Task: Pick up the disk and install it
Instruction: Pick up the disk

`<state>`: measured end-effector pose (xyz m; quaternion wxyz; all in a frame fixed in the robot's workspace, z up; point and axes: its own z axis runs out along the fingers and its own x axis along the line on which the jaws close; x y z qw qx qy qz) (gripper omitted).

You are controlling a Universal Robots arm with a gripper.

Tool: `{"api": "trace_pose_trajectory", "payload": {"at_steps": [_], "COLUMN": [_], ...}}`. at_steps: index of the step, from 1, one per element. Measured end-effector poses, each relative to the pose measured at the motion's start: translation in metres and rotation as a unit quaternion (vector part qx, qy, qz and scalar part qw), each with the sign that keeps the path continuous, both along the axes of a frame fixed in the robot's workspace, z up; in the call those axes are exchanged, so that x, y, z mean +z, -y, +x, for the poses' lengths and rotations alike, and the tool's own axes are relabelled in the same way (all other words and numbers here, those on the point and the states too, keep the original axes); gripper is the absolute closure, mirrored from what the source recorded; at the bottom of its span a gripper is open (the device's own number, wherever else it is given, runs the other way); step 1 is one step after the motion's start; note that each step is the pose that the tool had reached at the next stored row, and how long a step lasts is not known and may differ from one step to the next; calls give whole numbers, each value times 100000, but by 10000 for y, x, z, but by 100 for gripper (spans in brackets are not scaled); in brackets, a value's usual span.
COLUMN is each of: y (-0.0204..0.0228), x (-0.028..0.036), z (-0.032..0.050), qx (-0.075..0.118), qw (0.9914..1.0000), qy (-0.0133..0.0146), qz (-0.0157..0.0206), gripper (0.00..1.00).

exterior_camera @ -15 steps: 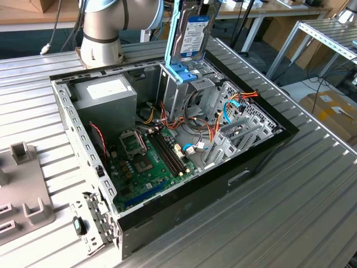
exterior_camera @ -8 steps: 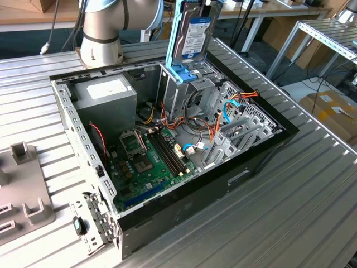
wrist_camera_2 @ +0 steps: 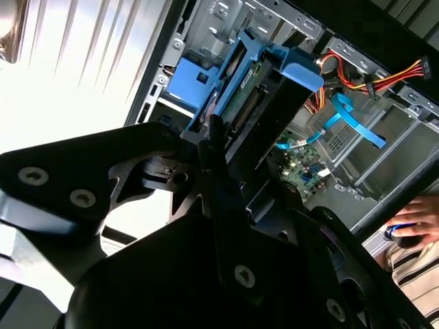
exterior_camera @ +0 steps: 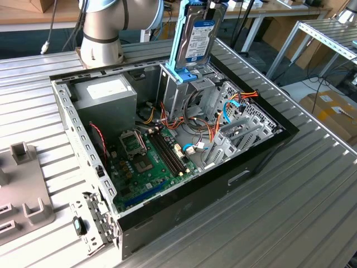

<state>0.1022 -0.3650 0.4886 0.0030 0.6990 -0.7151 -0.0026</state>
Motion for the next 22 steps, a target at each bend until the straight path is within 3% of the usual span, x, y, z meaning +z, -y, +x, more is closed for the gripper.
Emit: {"api": "trace_pose_trajectory", "payload": {"at_steps": [14, 20, 22], "y": [276, 481, 517], "x": [0, 0, 0], "z": [0, 0, 0], "qx": [-1, 2, 1], "qw": [100000, 100000, 100000], "qy": [-1, 1, 1], "qz": [-51, -60, -63], "gripper": [65, 65, 65]}}
